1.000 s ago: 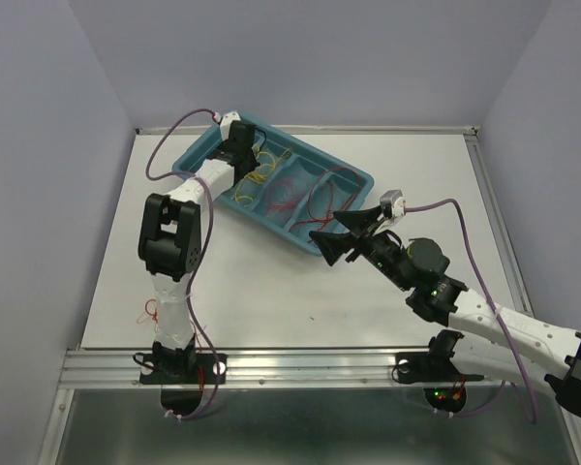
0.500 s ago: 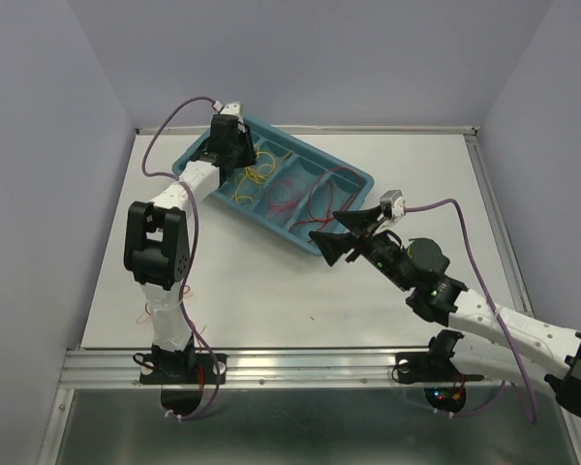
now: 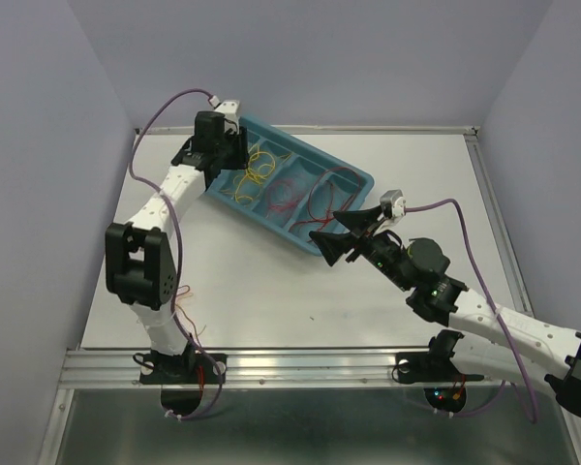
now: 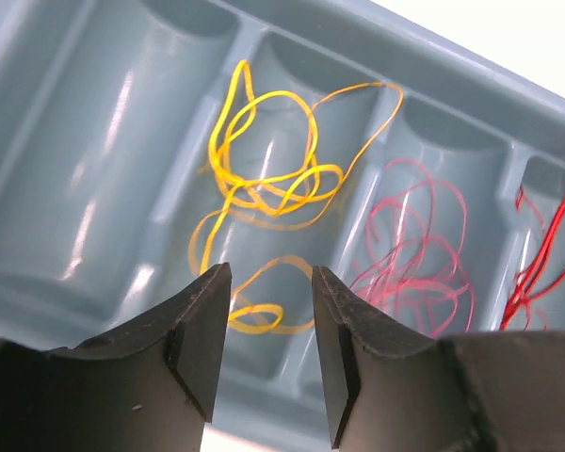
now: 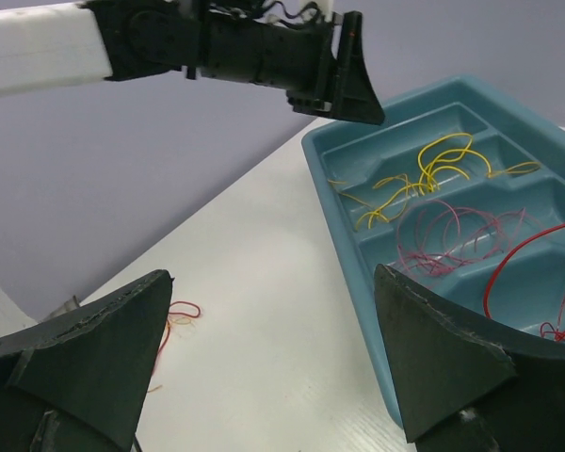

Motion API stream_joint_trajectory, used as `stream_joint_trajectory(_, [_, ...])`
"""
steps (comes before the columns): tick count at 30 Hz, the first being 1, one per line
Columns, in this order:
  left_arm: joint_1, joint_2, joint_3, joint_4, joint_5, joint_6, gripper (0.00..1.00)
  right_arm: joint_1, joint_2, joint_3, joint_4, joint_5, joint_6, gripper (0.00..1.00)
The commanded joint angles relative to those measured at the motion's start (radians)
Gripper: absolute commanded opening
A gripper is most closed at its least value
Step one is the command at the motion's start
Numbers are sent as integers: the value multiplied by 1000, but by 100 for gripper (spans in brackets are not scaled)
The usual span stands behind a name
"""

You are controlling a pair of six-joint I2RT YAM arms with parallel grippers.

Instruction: Untangle the cables

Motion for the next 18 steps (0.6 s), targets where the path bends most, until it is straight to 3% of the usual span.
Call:
stream_joint_trajectory(1, [28,-264,-147,-21,-21,232,52,0,12,-10,45,-17,3,93])
stream_joint_trajectory(2, [28,-299,-171,-57,-22,284,90,-2,15,-10,47,-19,4,93])
stream_joint_trajectory(3, [28,-351,-188,-86,-39,368,99,-2,13,-8,45,-22,4,93])
stream_joint_trajectory(6, [28,-416,-235,-217,-96,552,99,0,12,-10,47,-19,4,93])
stream_joint_trajectory(7, [30,-458,-296,-220,-199,575,99,-2,10,-13,47,-22,1,93])
stream_joint_trajectory(12, [36,-650,-528,-231,-372,783,99,0,13,-13,45,-16,-2,93])
stream_joint_trajectory(18, [74,-838,-663,-536,-255,968,98,0,23,-8,47,-22,-4,93])
